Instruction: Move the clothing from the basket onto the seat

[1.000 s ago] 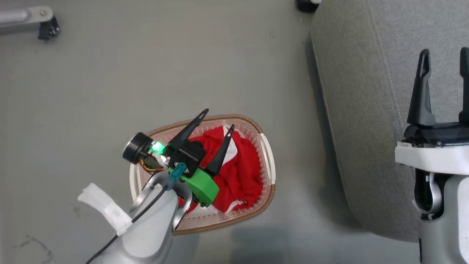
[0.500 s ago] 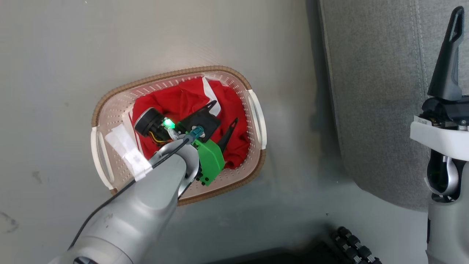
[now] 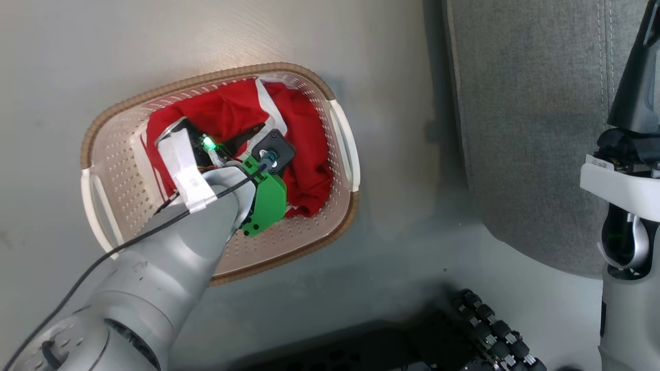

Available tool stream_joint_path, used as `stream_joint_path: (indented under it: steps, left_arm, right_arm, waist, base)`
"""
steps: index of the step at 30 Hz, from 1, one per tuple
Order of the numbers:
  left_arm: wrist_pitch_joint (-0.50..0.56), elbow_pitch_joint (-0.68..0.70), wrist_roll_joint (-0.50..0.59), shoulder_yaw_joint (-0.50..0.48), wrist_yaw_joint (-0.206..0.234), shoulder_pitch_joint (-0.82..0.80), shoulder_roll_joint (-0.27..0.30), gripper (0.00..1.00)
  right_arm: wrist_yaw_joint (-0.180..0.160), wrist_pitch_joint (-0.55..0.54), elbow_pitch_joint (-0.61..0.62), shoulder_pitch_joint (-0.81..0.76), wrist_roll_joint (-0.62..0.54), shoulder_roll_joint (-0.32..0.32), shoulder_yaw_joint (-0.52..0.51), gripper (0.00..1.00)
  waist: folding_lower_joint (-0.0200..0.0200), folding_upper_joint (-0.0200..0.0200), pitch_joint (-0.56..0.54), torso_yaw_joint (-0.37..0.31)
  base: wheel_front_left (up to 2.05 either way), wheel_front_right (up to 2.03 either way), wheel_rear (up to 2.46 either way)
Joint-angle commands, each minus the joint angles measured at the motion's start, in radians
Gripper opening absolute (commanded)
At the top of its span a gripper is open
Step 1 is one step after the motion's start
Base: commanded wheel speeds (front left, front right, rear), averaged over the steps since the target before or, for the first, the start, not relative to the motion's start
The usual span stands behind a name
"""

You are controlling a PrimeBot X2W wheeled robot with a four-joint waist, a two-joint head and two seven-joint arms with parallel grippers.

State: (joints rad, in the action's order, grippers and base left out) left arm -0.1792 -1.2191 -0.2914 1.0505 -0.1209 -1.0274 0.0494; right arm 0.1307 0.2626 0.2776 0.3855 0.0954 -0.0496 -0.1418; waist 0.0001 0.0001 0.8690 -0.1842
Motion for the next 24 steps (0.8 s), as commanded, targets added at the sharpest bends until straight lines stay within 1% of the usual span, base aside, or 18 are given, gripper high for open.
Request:
stream_joint_path:
  steps: [1,7,12,16,17,18,20,24]
  left_arm:
    - [-0.006,-0.014,0.022,0.015,0.017,-0.025,0.004,1.00]
    - [-0.017,-0.044,0.078,0.070,0.080,-0.063,0.011,1.00]
    - [0.001,-0.059,0.091,0.089,0.122,-0.085,0.024,1.00]
    - [0.014,-0.064,0.094,0.096,0.143,-0.098,0.029,1.00]
    - [0.013,-0.064,0.092,0.096,0.149,-0.102,0.029,0.42]
    - [0.012,-0.064,0.095,0.100,0.149,-0.104,0.030,0.00]
    - [-0.004,-0.065,0.082,0.096,0.136,-0.101,0.029,0.00]
    - [-0.048,-0.060,0.057,0.078,0.132,-0.075,0.023,0.00]
  right_arm:
    - [0.000,0.003,0.001,0.010,0.006,-0.001,0.004,1.00]
    - [0.000,0.003,0.007,0.017,0.016,-0.001,0.015,1.00]
    - [0.000,0.003,0.005,0.028,0.026,-0.001,0.027,1.00]
    - [0.000,0.003,0.005,0.034,0.030,-0.001,0.033,1.00]
    - [0.000,0.003,0.003,0.035,0.030,-0.001,0.033,1.00]
    - [0.000,0.003,0.001,0.036,0.030,-0.001,0.034,1.00]
    - [0.000,0.003,-0.004,0.036,0.027,-0.001,0.034,1.00]
    - [0.000,0.003,-0.017,0.030,0.019,-0.001,0.031,1.00]
  waist:
    - [-0.0001,-0.0001,0.020,-0.017]
    - [-0.0001,-0.0001,0.050,-0.028]
    - [-0.0001,-0.0001,0.072,-0.042]
    - [-0.0001,-0.0001,0.089,-0.048]
    - [-0.0001,-0.0001,0.092,-0.048]
    - [-0.0001,-0.0001,0.093,-0.048]
    - [-0.0001,-0.0001,0.090,-0.046]
    - [-0.0001,-0.0001,0.053,-0.033]
  base:
    - [0.00,0.00,0.00]
    - [0.00,0.00,0.00]
    - [0.00,0.00,0.00]
    - [0.00,0.00,0.00]
    - [0.00,0.00,0.00]
    - [0.00,0.00,0.00]
    - [0.00,0.00,0.00]
    - [0.00,0.00,0.00]
